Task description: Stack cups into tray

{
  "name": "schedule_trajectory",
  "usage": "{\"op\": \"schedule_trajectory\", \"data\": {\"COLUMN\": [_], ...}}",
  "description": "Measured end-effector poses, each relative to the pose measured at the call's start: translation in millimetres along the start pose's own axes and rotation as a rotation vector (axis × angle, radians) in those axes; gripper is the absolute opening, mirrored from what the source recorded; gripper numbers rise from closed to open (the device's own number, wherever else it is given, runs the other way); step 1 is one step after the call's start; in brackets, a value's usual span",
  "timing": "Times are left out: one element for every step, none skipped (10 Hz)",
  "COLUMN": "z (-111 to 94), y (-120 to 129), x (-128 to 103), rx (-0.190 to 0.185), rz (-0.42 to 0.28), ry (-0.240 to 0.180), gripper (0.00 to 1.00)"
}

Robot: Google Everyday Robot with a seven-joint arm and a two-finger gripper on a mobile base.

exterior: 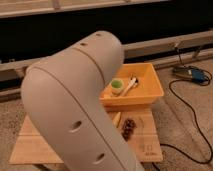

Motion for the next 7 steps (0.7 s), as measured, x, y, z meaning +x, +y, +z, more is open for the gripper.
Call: {"op": "schedule_trajectory", "data": {"z": [-13.4, -25.1, -37.5, -46.9, -54.9, -65.3, -71.8], "y": [-14.1, -29.4, -48.7, -66.5, -81.5, -104.7, -120.9], "x": [18.2, 34.4, 52.3, 65.9, 77.8, 98.0, 112.0], "rx": [0.017, 0.035, 0.051, 0.066, 0.077, 0.092, 0.103], "rz": [0.021, 0.039, 0.058, 0.073, 0.086, 0.110, 0.129], "ry": [-0.003, -0.005, -0.005, -0.007, -0.009, -0.009, -0.012], "gripper": [0.13, 0.13, 0.13, 0.13, 0.13, 0.13, 0.13]}}
